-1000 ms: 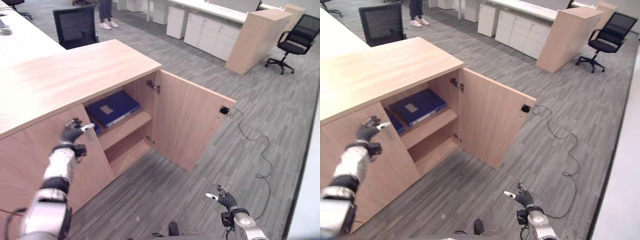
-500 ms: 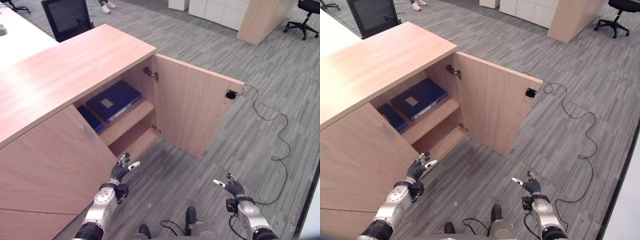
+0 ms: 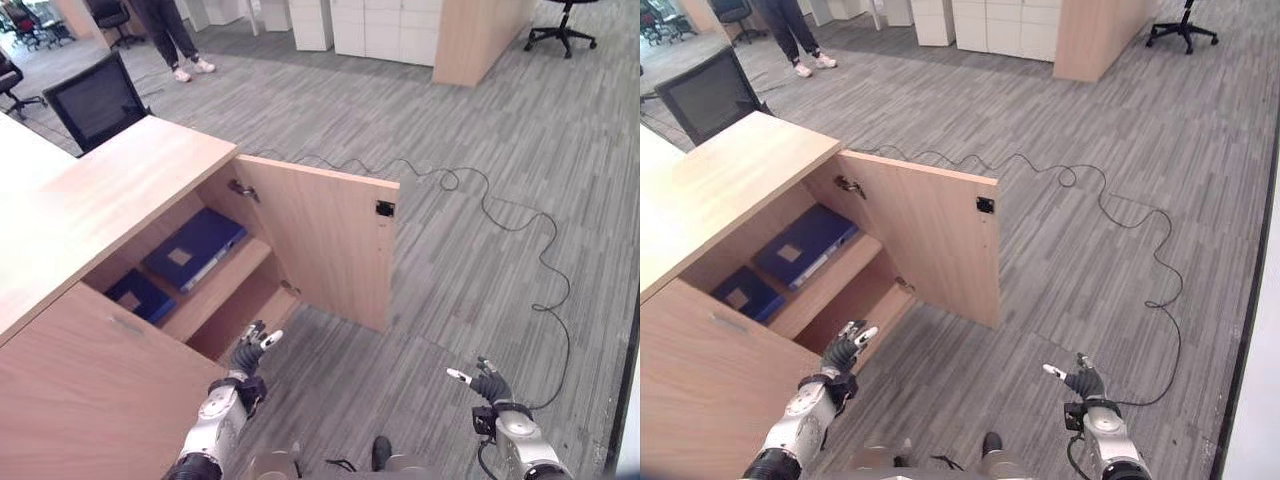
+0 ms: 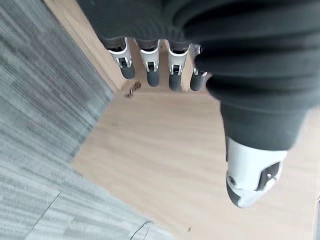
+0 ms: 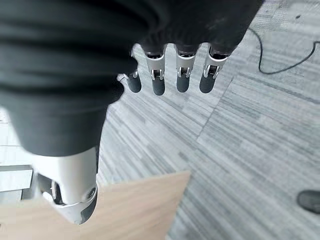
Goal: Put the empty folder in the office cabinet
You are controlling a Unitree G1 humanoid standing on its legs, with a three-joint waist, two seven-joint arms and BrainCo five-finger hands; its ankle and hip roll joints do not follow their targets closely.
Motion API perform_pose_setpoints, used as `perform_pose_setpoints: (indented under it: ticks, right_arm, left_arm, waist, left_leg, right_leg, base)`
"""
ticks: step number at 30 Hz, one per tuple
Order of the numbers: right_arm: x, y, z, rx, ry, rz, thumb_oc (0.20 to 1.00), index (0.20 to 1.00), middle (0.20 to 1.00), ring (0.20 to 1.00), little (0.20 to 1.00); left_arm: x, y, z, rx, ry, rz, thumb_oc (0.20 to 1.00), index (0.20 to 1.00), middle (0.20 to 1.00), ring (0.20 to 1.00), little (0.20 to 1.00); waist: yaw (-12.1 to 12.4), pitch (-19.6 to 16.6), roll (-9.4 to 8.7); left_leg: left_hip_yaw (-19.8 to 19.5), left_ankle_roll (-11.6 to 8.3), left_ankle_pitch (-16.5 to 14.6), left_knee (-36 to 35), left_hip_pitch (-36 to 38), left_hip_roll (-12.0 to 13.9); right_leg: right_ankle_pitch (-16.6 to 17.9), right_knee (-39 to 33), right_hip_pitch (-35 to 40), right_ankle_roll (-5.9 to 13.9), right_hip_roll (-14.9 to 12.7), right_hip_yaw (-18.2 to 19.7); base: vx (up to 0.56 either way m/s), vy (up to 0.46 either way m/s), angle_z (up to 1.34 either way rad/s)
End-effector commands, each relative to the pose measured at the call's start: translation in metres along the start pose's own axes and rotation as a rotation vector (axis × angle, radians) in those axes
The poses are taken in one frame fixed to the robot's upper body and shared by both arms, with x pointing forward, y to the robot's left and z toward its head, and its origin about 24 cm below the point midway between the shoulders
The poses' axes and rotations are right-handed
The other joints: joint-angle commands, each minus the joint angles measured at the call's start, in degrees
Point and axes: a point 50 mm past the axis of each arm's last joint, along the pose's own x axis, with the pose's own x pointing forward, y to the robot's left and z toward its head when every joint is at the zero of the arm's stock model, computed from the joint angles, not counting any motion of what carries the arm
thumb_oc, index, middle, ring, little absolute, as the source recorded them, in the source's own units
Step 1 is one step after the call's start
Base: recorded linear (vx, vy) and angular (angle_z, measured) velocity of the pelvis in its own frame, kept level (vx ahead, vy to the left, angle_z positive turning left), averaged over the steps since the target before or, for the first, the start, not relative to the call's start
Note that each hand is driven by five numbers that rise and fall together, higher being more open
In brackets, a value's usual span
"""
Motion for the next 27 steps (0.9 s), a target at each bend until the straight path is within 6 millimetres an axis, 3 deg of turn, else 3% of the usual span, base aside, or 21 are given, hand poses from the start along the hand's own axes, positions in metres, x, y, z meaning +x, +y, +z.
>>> perform_pose_setpoints:
  ticks: [1,4,9,14,18,20,23,27]
  right_arm:
    - [0.008,-0.011,0.026,0.067,-0.087,-0.054,1.000,1.000,1.000,1.000,1.000]
    - [0.009,-0.007,0.026,0.077,-0.084,-0.046,1.000,1.000,1.000,1.000,1.000]
    - [0.007,-0.003,0.022,0.088,-0.075,-0.045,1.000,1.000,1.000,1.000,1.000]
    - [0.010,0.003,0.033,0.072,-0.100,-0.027,1.000,1.000,1.000,1.000,1.000]
    - [0.015,0.000,0.052,0.072,-0.150,-0.038,1.000,1.000,1.000,1.000,1.000]
    - [0.017,-0.009,0.055,0.059,-0.153,-0.065,1.000,1.000,1.000,1.000,1.000]
    - [0.019,-0.032,0.066,0.053,-0.176,-0.130,1.000,1.000,1.000,1.000,1.000]
    - [0.020,-0.064,0.081,0.070,-0.216,-0.232,1.000,1.000,1.000,1.000,1.000]
  left_arm:
    - [0.008,-0.004,0.027,0.026,-0.106,-0.033,1.000,1.000,1.000,1.000,1.000]
    - [0.009,-0.004,0.030,0.024,-0.114,-0.030,1.000,1.000,1.000,1.000,1.000]
    - [0.009,-0.004,0.031,0.037,-0.118,-0.034,1.000,1.000,1.000,1.000,1.000]
    - [0.012,-0.002,0.040,0.102,-0.130,-0.050,1.000,1.000,1.000,1.000,1.000]
    - [0.013,0.004,0.050,0.127,-0.152,-0.046,1.000,1.000,1.000,1.000,1.000]
    - [0.013,0.007,0.051,0.133,-0.154,-0.044,1.000,1.000,1.000,1.000,1.000]
    - [0.013,0.006,0.051,0.138,-0.149,-0.054,1.000,1.000,1.000,1.000,1.000]
    - [0.016,0.000,0.054,0.174,-0.155,-0.085,1.000,1.000,1.000,1.000,1.000]
  waist:
    - [2.3,0.9,0.30]
    - [2.4,0.5,0.87]
    - [2.0,-1.4,0.63]
    - [2.7,-1.8,-0.19]
    - [2.8,-0.3,0.31]
    - [2.9,-0.4,0.05]
    - [2.3,-0.6,-0.30]
    - [0.5,0.1,-1.03]
  left_leg:
    - [1.6,0.33,0.6,-0.7,-4.5,-1.2]
    - [2.8,0.38,1.3,-3.4,-4.0,-0.7]
    - [1.5,1.73,0.5,-7.2,0.4,-3.2]
    - [1.7,4.50,-1.1,-10.2,2.9,-5.8]
    - [1.7,5.55,-2.2,-10.5,4.7,-5.6]
    - [1.1,5.39,-3.1,-10.5,5.9,-5.8]
    - [-0.5,5.20,-3.9,-10.8,7.2,-6.1]
    - [-3.7,5.19,-5.0,-11.3,8.7,-7.5]
  right_leg:
    - [-3.8,0.1,4.6,10.79,-4.6,-2.5]
    - [-4.5,0.0,5.2,11.09,-4.2,-2.4]
    - [-5.1,1.1,5.5,12.80,-6.4,-2.0]
    - [-5.4,12.7,0.8,14.83,-10.1,0.3]
    - [-2.0,23.3,-4.8,15.17,-11.3,-0.1]
    - [-1.4,21.5,-5.2,14.79,-11.9,-1.4]
    - [-1.7,15.0,-6.3,14.15,-9.7,-1.1]
    - [0.4,8.6,-9.3,15.24,-6.3,3.8]
  base:
    - [0.20,0.103,-0.20]
    - [0.17,0.128,0.05]
    - [0.17,0.175,-0.07]
    - [0.08,0.177,0.13]
    - [0.05,0.144,-0.05]
    - [0.17,0.019,0.01]
    - [0.18,-0.029,0.21]
    - [0.12,-0.023,0.37]
